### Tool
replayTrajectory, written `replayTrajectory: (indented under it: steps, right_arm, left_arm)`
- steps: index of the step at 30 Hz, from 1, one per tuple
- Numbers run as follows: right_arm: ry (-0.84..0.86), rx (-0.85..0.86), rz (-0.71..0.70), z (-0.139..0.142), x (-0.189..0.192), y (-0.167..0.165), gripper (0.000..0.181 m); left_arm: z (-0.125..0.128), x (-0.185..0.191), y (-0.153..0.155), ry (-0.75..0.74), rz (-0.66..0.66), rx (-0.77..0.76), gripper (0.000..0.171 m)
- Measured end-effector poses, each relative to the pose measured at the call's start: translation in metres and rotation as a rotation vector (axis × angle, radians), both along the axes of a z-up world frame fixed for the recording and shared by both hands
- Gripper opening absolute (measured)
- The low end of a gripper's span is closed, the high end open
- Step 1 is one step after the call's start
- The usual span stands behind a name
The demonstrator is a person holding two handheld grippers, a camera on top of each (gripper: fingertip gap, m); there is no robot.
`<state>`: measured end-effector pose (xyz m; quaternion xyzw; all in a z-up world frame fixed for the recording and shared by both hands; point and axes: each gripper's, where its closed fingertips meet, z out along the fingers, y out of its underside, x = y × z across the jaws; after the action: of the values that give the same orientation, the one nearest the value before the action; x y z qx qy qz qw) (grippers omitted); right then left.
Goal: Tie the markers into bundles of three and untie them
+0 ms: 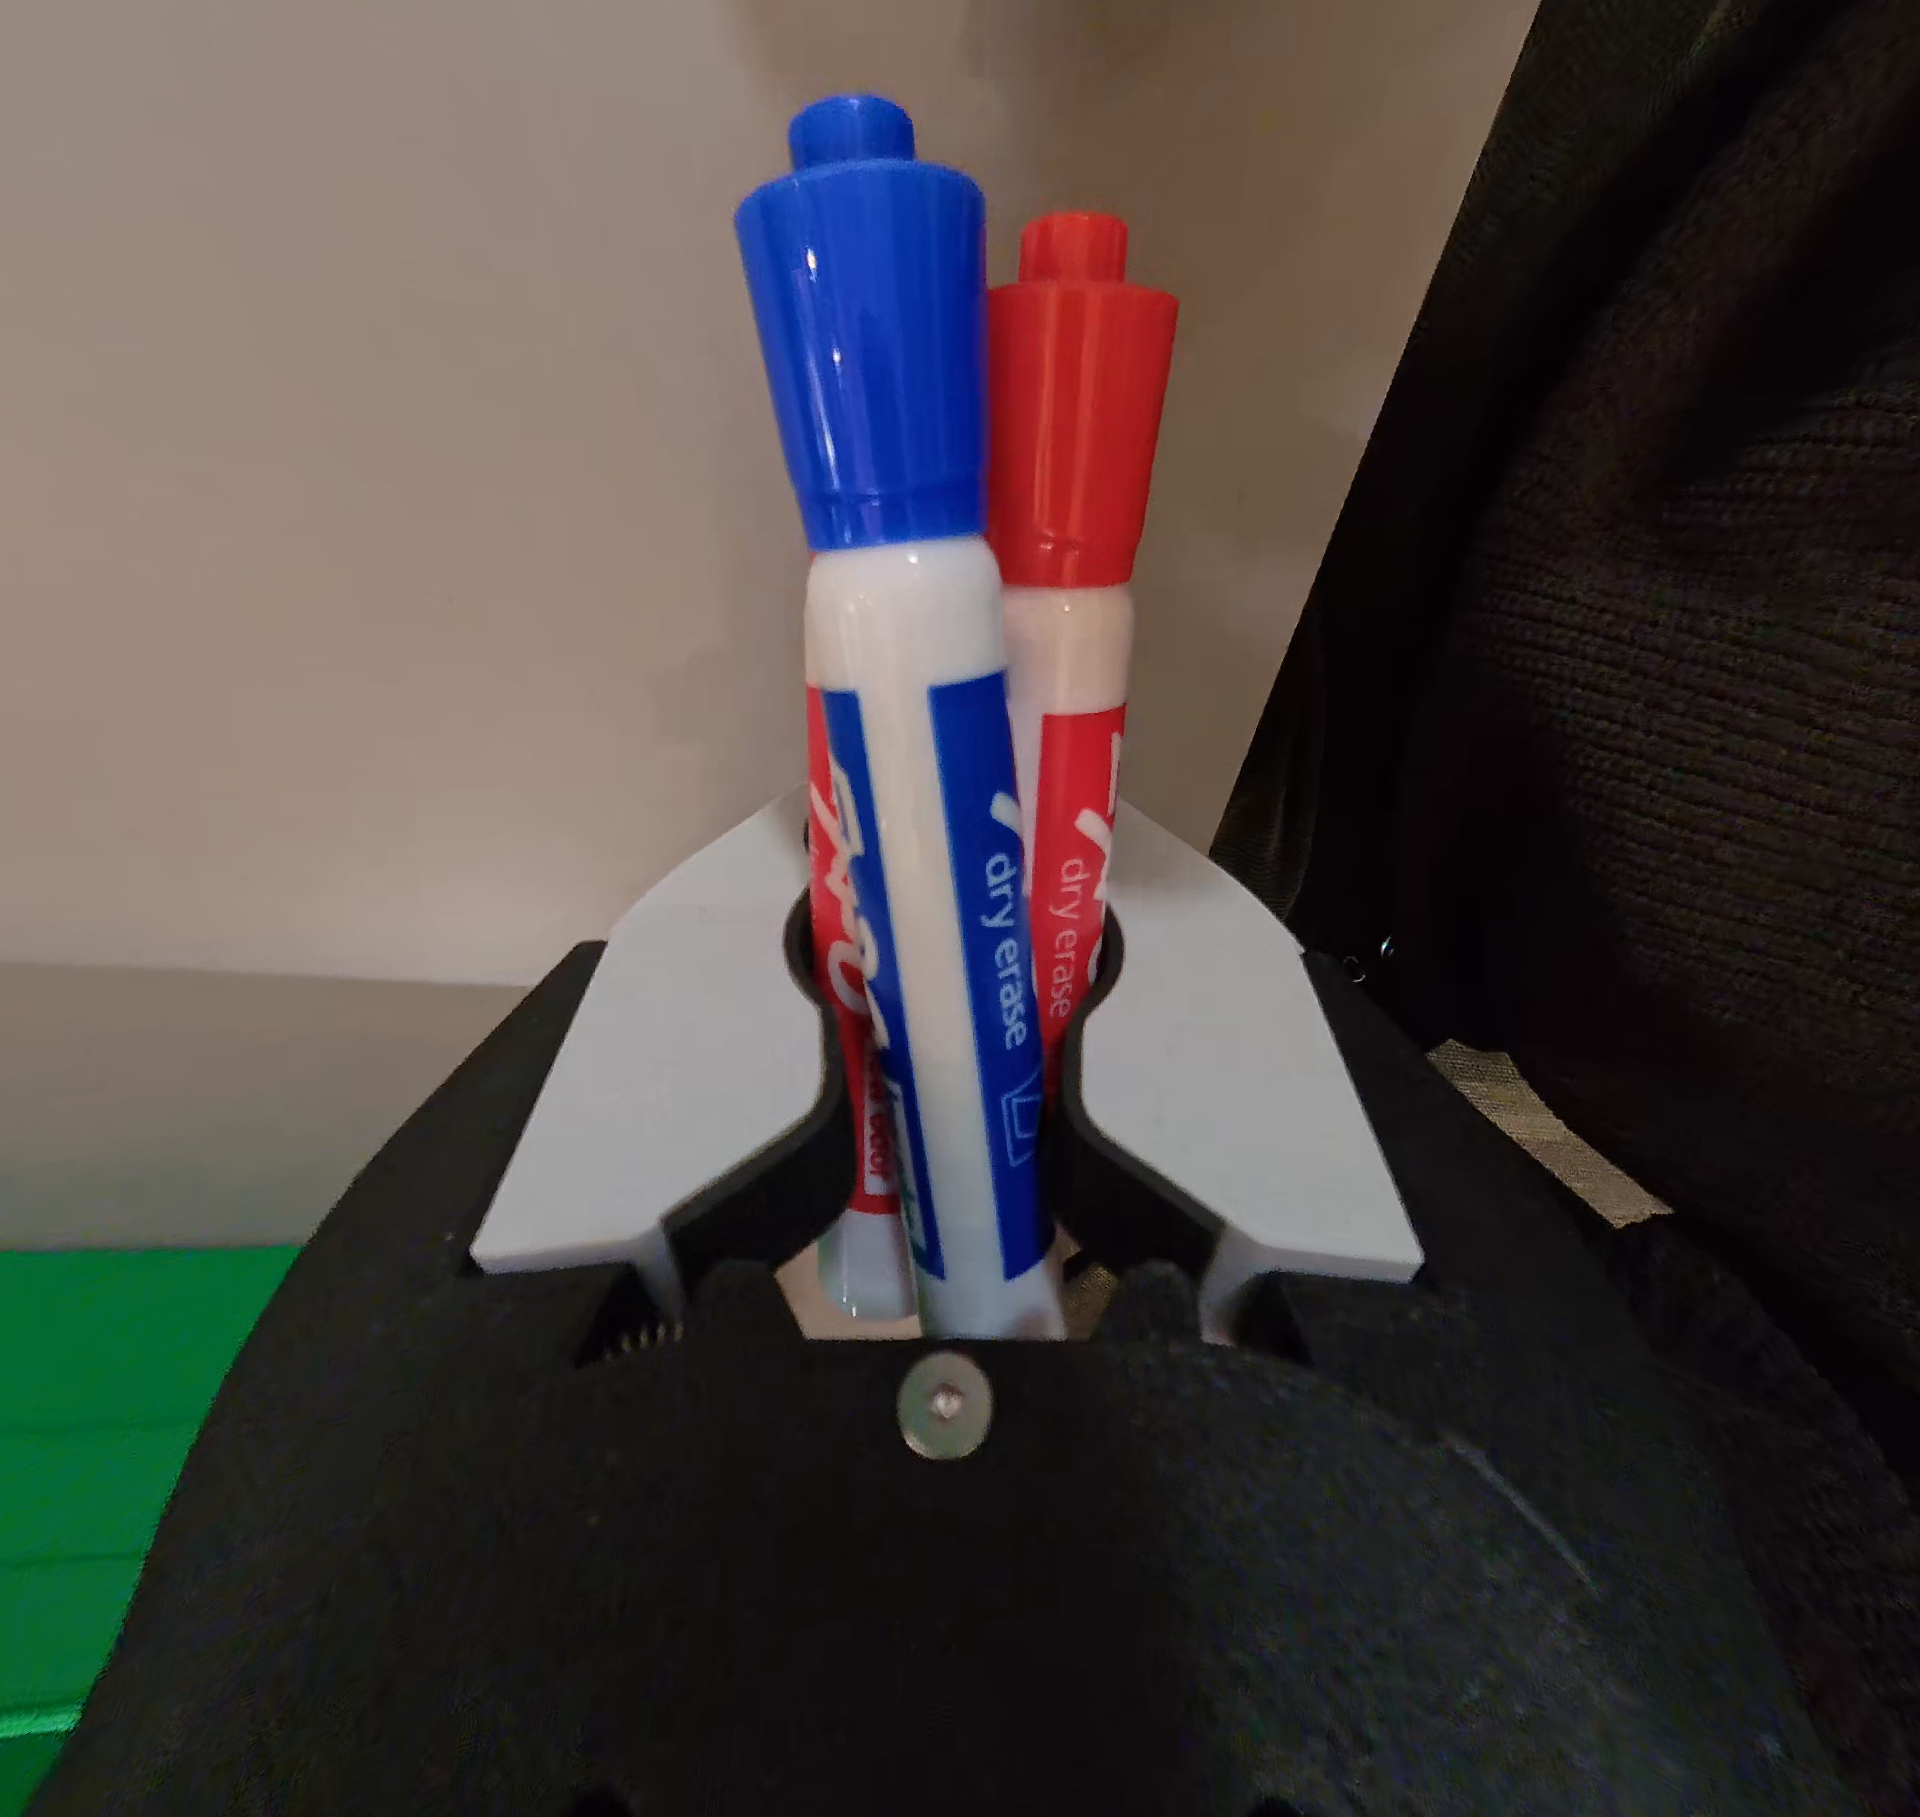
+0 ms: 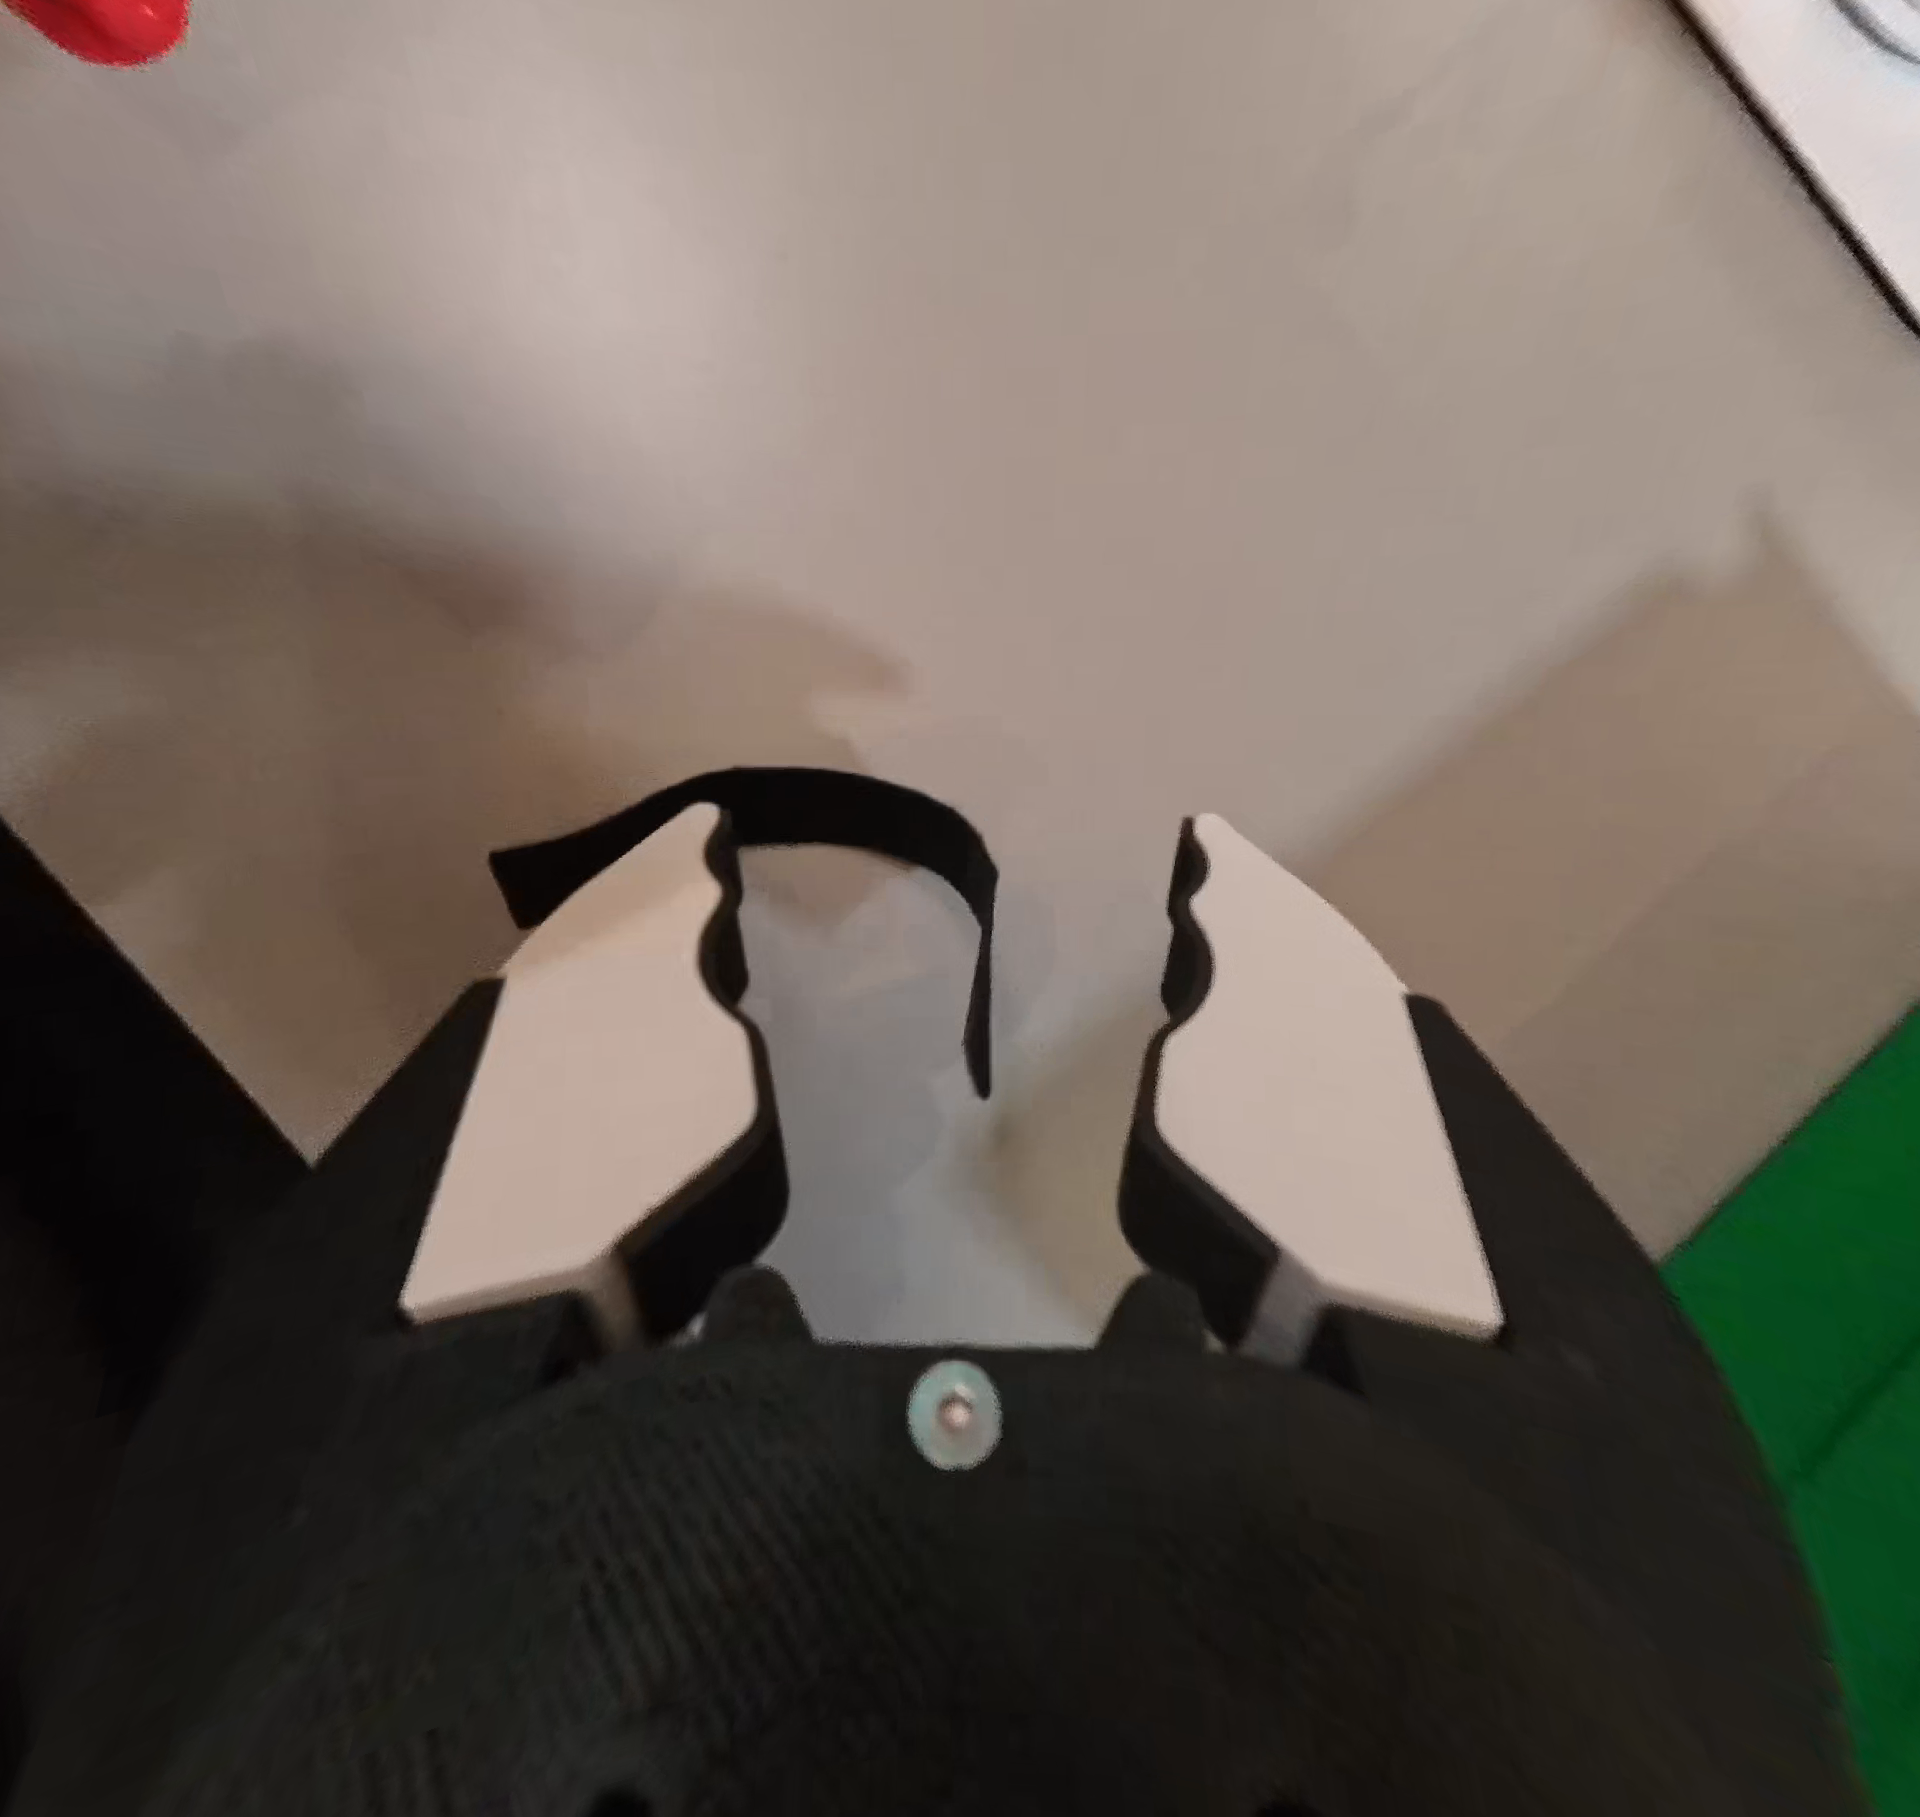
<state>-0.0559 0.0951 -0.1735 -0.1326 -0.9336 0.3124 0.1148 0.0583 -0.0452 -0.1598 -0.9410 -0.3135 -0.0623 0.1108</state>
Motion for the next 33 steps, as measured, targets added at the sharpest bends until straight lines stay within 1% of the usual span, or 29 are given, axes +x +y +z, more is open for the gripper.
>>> replayTrajectory:
  steps: [1,2,4,6,8,11,12,15,16,17,18,20,22,24,27,30,31,32,33]
  right_arm:
    - [-0.012,-0.041,0.002,0.007,0.000,0.002,0.069]
    - [-0.037,-0.088,0.001,0.014,0.001,0.003,0.065]
    - [-0.121,-0.170,-0.015,0.022,0.002,0.006,0.063]
    - [-0.199,-0.201,-0.026,0.021,0.005,0.012,0.064]
    - [-0.209,-0.165,-0.023,0.013,0.006,0.019,0.062]
    - [-0.152,-0.033,-0.017,-0.002,0.002,0.031,0.055]
    - [-0.167,0.021,-0.024,-0.008,0.004,0.037,0.054]
    - [-0.313,0.129,0.000,-0.023,0.023,0.052,0.060]
    - [-0.361,0.151,0.024,-0.026,0.031,0.056,0.061]
    - [-0.423,0.159,0.081,-0.028,0.044,0.057,0.062]
    - [-0.484,0.139,0.161,-0.025,0.060,0.053,0.060]
    - [-0.584,0.060,0.332,-0.012,0.094,0.041,0.057]
    - [-0.593,0.001,0.461,-0.001,0.114,0.028,0.053]
    - [-0.564,-0.035,0.525,0.009,0.119,0.021,0.048]
    - [-0.467,-0.076,0.482,0.018,0.100,0.016,0.047]
    - [-0.281,-0.078,0.331,0.020,0.057,0.013,0.057]
    - [-0.245,-0.085,0.288,0.022,0.049,0.010,0.065]
    - [-0.233,-0.112,0.246,0.024,0.044,0.003,0.078]
    - [-0.246,-0.152,0.210,0.025,0.043,-0.006,0.086]
  left_arm:
    - [0.001,0.000,0.001,0.001,-0.002,0.005,0.043]
    - [0.001,0.000,0.001,0.001,-0.003,0.008,0.043]
    - [0.000,-0.001,0.001,-0.002,-0.005,0.010,0.043]
    - [-0.002,0.000,0.000,-0.011,-0.004,0.006,0.043]
    - [-0.003,0.000,-0.001,-0.014,0.000,0.001,0.043]
    - [-0.002,-0.001,0.000,-0.012,0.002,0.004,0.043]
    - [-0.002,-0.001,0.000,-0.012,0.002,0.004,0.043]
    - [-0.001,-0.001,-0.001,-0.010,0.003,0.003,0.043]
    - [-0.001,-0.001,-0.001,-0.009,0.005,0.004,0.043]
    - [-0.001,-0.002,-0.002,-0.009,0.007,0.005,0.043]
    - [-0.002,-0.002,-0.002,-0.011,0.008,0.006,0.043]
    - [-0.004,-0.001,-0.003,-0.018,0.008,0.004,0.043]
    - [-0.005,-0.001,-0.003,-0.022,0.010,0.003,0.043]
    - [-0.005,-0.001,-0.003,-0.021,0.009,0.004,0.043]
    - [-0.003,-0.001,-0.003,-0.018,0.009,0.006,0.043]
    - [-0.002,-0.002,-0.003,-0.014,0.013,0.006,0.043]
    - [-0.002,-0.001,-0.003,-0.015,0.013,0.005,0.043]
    - [-0.002,-0.001,-0.003,-0.015,0.013,0.002,0.043]
    - [-0.002,-0.001,-0.003,-0.015,0.012,0.000,0.043]
